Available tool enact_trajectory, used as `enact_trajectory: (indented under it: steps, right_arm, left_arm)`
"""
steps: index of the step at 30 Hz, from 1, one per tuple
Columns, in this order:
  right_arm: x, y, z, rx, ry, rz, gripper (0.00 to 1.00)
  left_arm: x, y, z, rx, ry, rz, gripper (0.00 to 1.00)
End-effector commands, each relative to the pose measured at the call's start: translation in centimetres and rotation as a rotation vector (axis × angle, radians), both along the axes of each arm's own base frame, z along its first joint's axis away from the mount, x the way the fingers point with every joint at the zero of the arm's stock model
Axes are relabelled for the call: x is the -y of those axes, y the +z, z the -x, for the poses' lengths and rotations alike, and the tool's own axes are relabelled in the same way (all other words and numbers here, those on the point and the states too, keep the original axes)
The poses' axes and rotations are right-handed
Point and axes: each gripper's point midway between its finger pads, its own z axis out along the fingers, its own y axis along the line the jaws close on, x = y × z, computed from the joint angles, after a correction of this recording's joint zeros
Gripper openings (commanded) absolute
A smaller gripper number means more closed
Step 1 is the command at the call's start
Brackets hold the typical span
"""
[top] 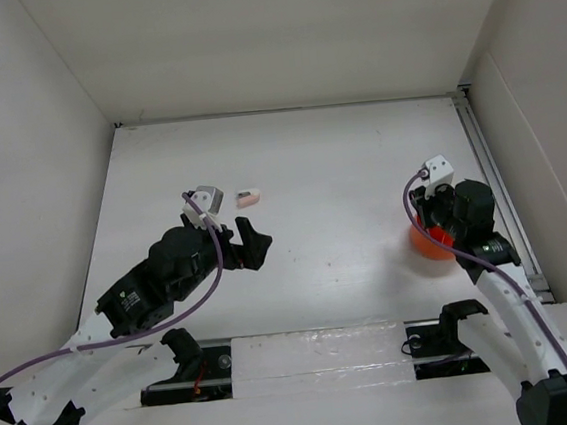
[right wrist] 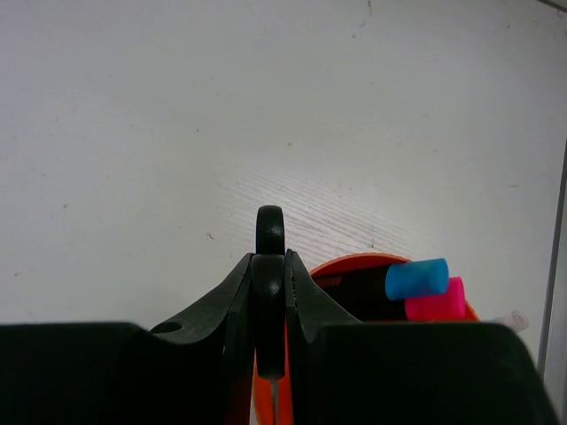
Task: Sort the stationery into containers
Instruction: Place the scissors in the storage box.
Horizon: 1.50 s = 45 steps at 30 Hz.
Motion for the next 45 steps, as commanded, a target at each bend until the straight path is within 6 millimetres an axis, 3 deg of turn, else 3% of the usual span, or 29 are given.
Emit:
enact_trajectory:
  steps: [1, 4, 9, 15, 21, 25, 29, 30, 31, 33, 34, 35, 37, 38, 40, 41, 43, 45]
  right_arm:
    - [0.7, 1.3, -0.3, 0.067, -0.043, -0.008, 0.00]
    - [0.7, 0.5, -0.3, 0.036, -0.043, -0.004, 0.00]
    - [0.7, -0.4, -0.4, -0.024, -0.047, -0.008, 0.13]
    - [1.0, -0.7, -0.3, -0.038, -0.071, -0.011, 0.17]
    - [1.0, -0.2, -0.2, -0.020, -0.071, -0.014, 0.39]
    - [0.8, 0.5, -0.1, 0.008, -0.059, -0.021, 0.44]
    - [-0.1, 5.6, -0.9, 0.139, -0.015, -0.049, 0.47]
    - [-0.6, 8.1, -1.2, 0.183, 0.012, -0.061, 0.49]
    - [-0.8, 9.4, -1.4, 0.204, 0.026, -0.066, 0.57]
    - [-1.8, 11.3, -1.6, 0.198, 0.049, -0.114, 0.83]
    - [-2.4, 14.7, -1.5, 0.248, 0.069, -0.144, 0.87]
    - [-3.0, 15.5, -1.8, 0.237, 0.079, -0.167, 1.00]
    - [-3.9, 17.3, -1.7, 0.193, 0.021, -0.283, 1.00]
    - [-4.0, 20.1, -1.6, 0.214, -0.014, -0.343, 1.00]
    - [-3.7, 18.4, -2.3, 0.041, -0.176, -0.450, 1.00]
    - [-4.4, 20.2, -2.1, 0.035, -0.179, -0.477, 1.00]
    - [-4.8, 18.5, -2.0, -0.069, -0.305, -0.536, 1.00]
    - [-6.0, 19.2, -1.2, -0.062, -0.303, -0.539, 1.00]
  left_arm:
    - [0.4, 0.9, 0.2, 0.036, -0.030, 0.026, 1.00]
    - [0.4, 0.9, 0.2, 0.036, -0.030, 0.026, 1.00]
    - [0.4, 0.9, 0.2, 0.036, -0.030, 0.026, 1.00]
    - [0.4, 0.9, 0.2, 0.036, -0.030, 0.026, 1.00]
    - [0.3, 1.1, 0.4, 0.045, -0.042, 0.028, 1.00]
    - [0.0, 1.1, 0.0, 0.047, -0.012, 0.029, 1.00]
    - [-1.3, 0.3, -0.9, 0.022, 0.092, 0.008, 1.00]
    - [-1.9, 0.4, -1.2, 0.024, 0.128, 0.006, 1.00]
    - [-2.0, 0.5, -1.3, 0.021, 0.148, 0.015, 1.00]
    - [-2.9, -0.2, -1.8, 0.008, 0.209, -0.012, 1.00]
    - [-3.0, 0.1, -2.0, 0.005, 0.231, 0.001, 1.00]
    - [-3.2, -0.4, -2.2, -0.008, 0.252, -0.017, 1.00]
    - [-3.8, -0.7, -2.5, -0.016, 0.300, -0.034, 1.00]
    - [-3.8, -0.9, -2.8, -0.026, 0.321, -0.032, 1.00]
    - [-4.4, -1.6, -3.0, -0.037, 0.359, -0.063, 1.00]
    - [-4.4, -1.3, -3.2, -0.035, 0.373, -0.056, 1.00]
    - [-4.6, -2.0, -3.5, -0.063, 0.409, -0.087, 1.00]
    - [-5.0, -3.1, -4.3, -0.096, 0.468, -0.131, 1.00]
